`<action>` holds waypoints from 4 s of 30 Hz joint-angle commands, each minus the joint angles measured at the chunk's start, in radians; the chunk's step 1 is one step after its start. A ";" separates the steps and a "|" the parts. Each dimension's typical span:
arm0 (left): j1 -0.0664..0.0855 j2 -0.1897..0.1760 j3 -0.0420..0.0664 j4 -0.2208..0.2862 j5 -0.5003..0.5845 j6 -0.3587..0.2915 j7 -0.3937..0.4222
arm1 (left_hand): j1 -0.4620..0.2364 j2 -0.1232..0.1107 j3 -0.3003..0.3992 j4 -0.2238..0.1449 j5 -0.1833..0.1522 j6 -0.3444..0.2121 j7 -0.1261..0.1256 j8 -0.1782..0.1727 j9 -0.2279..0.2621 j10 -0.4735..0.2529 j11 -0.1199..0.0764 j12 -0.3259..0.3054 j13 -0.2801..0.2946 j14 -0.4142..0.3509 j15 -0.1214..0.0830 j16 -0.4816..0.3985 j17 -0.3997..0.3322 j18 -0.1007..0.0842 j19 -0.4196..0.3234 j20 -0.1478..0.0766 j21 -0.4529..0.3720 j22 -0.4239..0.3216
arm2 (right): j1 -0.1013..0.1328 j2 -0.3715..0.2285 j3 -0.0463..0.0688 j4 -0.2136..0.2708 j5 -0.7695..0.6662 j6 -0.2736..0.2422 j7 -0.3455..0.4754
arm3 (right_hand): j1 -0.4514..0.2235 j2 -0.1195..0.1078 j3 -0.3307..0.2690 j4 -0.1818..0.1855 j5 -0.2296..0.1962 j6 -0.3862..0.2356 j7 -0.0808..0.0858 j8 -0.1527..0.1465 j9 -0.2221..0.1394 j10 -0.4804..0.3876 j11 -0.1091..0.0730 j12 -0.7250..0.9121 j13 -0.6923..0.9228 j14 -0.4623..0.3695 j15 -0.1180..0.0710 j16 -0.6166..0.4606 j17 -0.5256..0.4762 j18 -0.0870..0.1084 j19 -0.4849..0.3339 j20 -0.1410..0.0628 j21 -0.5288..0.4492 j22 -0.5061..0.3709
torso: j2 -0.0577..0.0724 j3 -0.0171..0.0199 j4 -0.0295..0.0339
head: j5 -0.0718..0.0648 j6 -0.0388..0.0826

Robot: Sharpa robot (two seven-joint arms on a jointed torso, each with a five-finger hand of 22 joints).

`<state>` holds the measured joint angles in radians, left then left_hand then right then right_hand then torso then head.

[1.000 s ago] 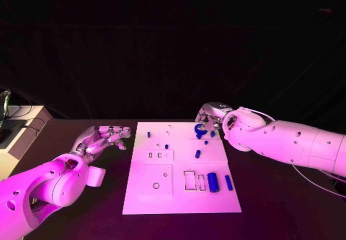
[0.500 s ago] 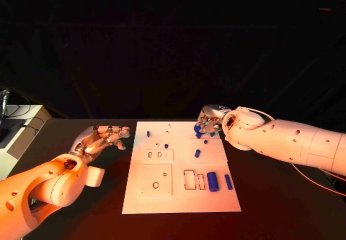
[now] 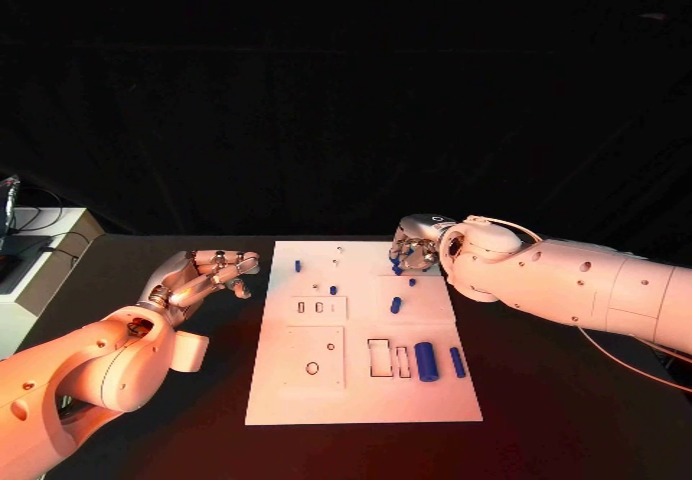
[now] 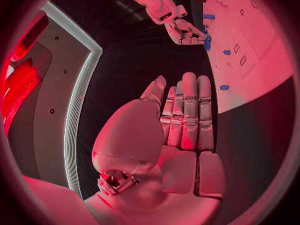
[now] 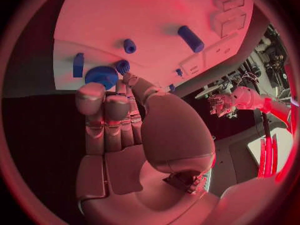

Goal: Assemble the parts on the task board

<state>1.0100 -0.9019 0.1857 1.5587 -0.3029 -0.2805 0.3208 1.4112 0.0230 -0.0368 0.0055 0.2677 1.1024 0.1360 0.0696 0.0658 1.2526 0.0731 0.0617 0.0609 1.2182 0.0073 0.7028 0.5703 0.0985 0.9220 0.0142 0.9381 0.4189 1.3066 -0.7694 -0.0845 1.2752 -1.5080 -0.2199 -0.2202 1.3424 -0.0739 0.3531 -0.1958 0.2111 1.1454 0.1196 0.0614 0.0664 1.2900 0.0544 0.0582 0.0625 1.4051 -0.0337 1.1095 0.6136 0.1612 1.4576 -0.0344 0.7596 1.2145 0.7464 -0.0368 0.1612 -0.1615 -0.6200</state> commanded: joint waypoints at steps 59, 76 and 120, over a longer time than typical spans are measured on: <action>-0.001 0.006 0.001 -0.009 0.002 0.026 -0.003 | 0.003 0.001 0.010 0.002 0.000 -0.008 -0.002 -0.003 0.000 -0.006 0.002 0.002 0.001 -0.010 0.000 0.006 -0.004 0.015 -0.007 0.002 0.009 -0.001 | -0.032 0.070 -0.010 -0.065 -0.060 -0.087 0.023 | 0.011 0.011 -0.068 -0.009 -0.023 0.001 -0.003 0.001 -0.001 0.107 -0.041 0.006 0.009 0.012 -0.030 -0.034 0.084 -0.031 0.063 -0.044 -0.004 0.135 | 0.000 -0.0044 0.0068 | -0.005 -0.004; -0.002 0.008 0.001 -0.013 0.002 0.026 -0.005 | 0.003 0.001 0.011 0.003 0.000 -0.010 -0.001 -0.004 0.000 -0.009 0.003 0.002 0.001 -0.013 0.002 0.007 -0.008 0.015 -0.009 0.002 0.010 -0.003 | -0.046 0.107 -0.014 -0.101 -0.061 -0.094 0.013 | 0.013 -0.018 -0.080 0.022 -0.029 -0.047 0.004 0.000 -0.002 0.141 -0.049 0.026 0.050 0.015 -0.036 -0.032 0.102 -0.038 0.065 -0.050 0.001 0.152 | -0.001 -0.0042 0.0072 | -0.002 -0.008; -0.006 0.006 0.001 -0.016 0.002 0.030 -0.008 | 0.007 0.001 0.017 -0.002 0.000 -0.010 0.000 -0.003 0.000 -0.011 0.004 0.002 0.001 -0.015 0.002 0.001 -0.016 0.015 -0.011 0.003 0.007 -0.008 | -0.030 0.083 -0.004 -0.017 -0.002 -0.060 -0.161 | -0.181 -0.091 -0.320 0.353 0.211 -0.008 -0.019 0.010 0.050 -0.030 -0.048 0.957 1.176 0.037 -0.029 0.140 0.396 -0.061 0.076 -0.041 0.287 0.233 | 0.000 -0.0068 0.0061 | 0.004 -0.013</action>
<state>1.0046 -0.8979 0.1857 1.5418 -0.3029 -0.2689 0.3090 1.4112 0.0230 -0.0273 0.0040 0.2677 1.0988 0.1396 0.0696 0.0658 1.2492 0.0768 0.0617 0.0608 1.2075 0.0107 0.7067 0.5553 0.0985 0.9184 0.0179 0.9427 0.4122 1.2760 -0.6902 -0.0887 1.2607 -1.4964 -0.3059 -0.3108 1.1586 -0.1534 0.0339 0.1526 0.4277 1.1311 0.1019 0.0692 0.1156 1.2540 0.0049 1.0084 1.2352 1.4370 -0.0623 1.2432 1.0076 0.1125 1.4612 -0.0732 1.0448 1.3081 0.7455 -0.0430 0.1680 -0.1616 -0.6332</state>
